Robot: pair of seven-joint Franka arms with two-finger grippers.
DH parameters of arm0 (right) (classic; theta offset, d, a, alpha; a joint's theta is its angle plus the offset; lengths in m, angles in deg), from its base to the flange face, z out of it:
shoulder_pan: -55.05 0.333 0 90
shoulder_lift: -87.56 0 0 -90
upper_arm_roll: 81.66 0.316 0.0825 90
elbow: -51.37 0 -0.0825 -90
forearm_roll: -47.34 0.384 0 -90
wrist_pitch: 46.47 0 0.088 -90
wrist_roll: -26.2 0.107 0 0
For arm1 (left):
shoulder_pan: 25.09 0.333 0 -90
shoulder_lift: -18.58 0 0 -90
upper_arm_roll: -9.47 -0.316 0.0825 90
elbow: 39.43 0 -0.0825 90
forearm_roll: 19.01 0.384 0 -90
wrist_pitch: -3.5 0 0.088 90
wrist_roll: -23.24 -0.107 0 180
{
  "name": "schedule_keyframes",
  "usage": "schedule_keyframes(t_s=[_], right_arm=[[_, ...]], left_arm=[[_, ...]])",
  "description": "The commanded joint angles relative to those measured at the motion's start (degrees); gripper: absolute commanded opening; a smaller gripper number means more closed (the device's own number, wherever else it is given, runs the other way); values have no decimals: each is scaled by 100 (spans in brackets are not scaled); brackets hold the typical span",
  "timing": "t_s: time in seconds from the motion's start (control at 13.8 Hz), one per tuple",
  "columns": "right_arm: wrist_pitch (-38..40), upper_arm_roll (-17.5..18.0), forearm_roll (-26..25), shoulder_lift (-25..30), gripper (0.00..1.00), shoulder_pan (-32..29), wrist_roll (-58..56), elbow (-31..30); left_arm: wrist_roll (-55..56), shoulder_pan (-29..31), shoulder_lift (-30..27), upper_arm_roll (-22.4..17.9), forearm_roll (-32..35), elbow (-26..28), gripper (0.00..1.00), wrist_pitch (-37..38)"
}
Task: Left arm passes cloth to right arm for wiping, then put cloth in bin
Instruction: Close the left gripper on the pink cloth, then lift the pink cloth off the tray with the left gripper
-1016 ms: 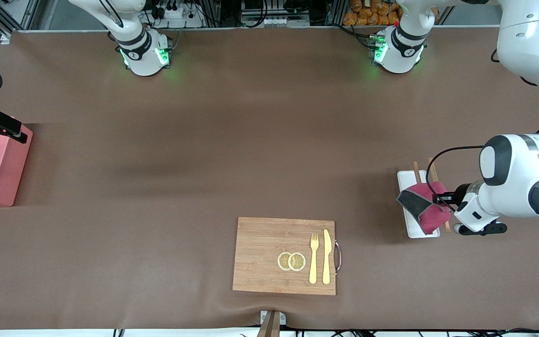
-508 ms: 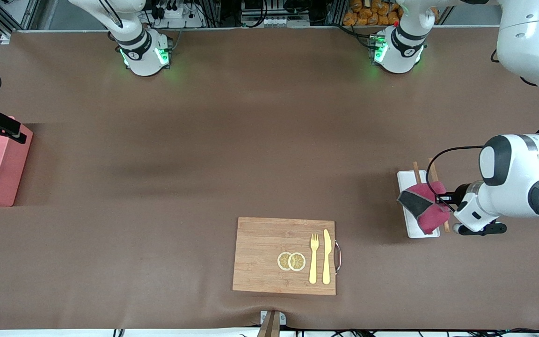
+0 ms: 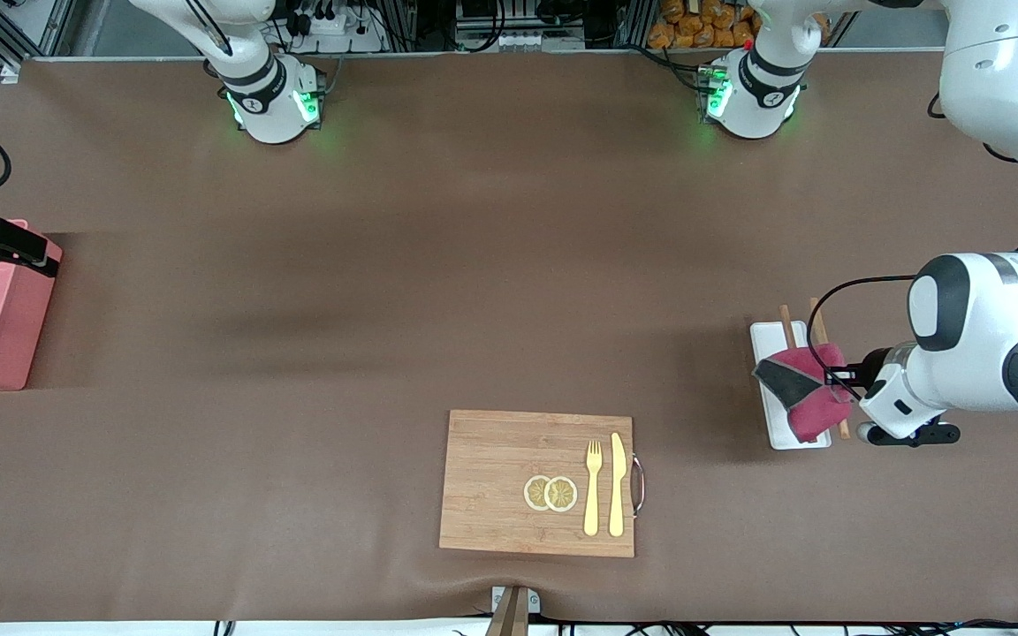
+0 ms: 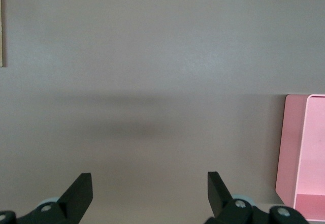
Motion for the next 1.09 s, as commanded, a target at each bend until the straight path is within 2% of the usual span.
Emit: schedule_keyframes(t_s=[0.0,0.29,0.44,0.8,0.87,1.02], right_arm=[[66,81,16,-27,100,-89,25,39],[74,90,16,-80,100,-80,25,39],[74,90,16,-106,100,-71,33,39],[83,90,25,-106,100,-45,77,31],[153,90,51,-115,100,-27,391,31],[599,98,497,-167,100,86,1600,31]], left_arm=[[-7,-44,36,24,12,-79,0,20],[46,-167,-227,68,-49,-70,0,309],[160,-185,-411,269,-85,-79,0,502],[1379,-150,-711,1129,-294,-79,0,855],[1747,-159,-746,1305,-496,-79,0,855],[2520,-211,-729,1631,-786,-201,0,837]])
